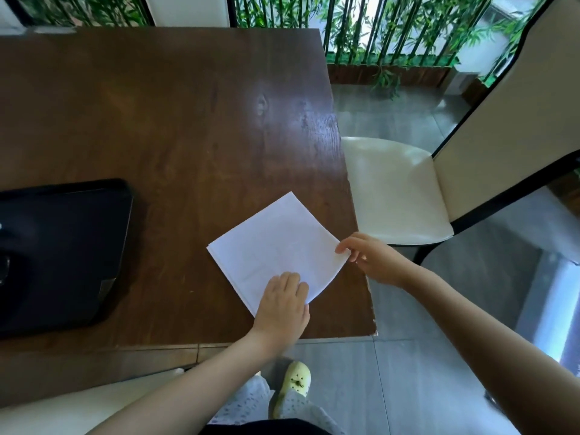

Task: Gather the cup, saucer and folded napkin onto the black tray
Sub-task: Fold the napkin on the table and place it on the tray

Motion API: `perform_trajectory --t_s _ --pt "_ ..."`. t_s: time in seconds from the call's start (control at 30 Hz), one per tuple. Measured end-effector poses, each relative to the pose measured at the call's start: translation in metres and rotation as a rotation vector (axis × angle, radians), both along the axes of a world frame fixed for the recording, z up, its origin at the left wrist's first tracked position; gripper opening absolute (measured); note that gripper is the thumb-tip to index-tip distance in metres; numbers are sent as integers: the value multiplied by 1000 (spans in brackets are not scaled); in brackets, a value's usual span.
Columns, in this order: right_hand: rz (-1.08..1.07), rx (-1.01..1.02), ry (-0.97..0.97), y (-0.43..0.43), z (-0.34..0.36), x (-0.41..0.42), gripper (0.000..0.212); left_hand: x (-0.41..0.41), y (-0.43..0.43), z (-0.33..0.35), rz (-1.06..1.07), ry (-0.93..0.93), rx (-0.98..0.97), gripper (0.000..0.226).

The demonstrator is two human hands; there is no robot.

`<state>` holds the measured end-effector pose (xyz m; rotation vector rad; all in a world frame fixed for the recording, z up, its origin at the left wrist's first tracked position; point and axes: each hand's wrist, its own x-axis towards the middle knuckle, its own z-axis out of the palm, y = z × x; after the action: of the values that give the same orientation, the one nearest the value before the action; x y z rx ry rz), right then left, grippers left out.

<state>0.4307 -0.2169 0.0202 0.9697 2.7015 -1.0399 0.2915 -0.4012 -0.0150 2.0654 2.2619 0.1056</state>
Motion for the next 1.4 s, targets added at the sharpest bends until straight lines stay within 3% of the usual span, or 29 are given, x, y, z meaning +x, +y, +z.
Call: perform_trajectory --t_s 0.1,0.17,0.27,0.37,0.53,0.67,0.83,1.03,1.4 --pt "11 99 72 -5 2 -7 18 0 -7 -2 51 -44 -10 35" --pt "-15 84 125 -3 6 -13 12 -3 -10 -5 77 -78 -27 42" --pt "-26 76 209 8 11 -24 13 -10 -16 -7 122 -106 -9 48" --pt "-47 38 260 20 11 -38 11 -19 -23 -1 158 -216 63 40" --pt "-159 -209 290 38 12 -68 8 -48 -28 17 303 -378 180 21" --pt "-223 -206 325 45 13 -95 19 -88 -20 28 581 -630 212 23" --pt "-349 -206 339 47 2 -132 17 -133 -5 26 676 -918 171 26" --pt "-579 -186 279 44 -29 -157 17 -163 10 5 703 -951 163 15" --pt "-759 -13 202 29 -51 -171 23 -183 27 -16 711 -873 128 5"
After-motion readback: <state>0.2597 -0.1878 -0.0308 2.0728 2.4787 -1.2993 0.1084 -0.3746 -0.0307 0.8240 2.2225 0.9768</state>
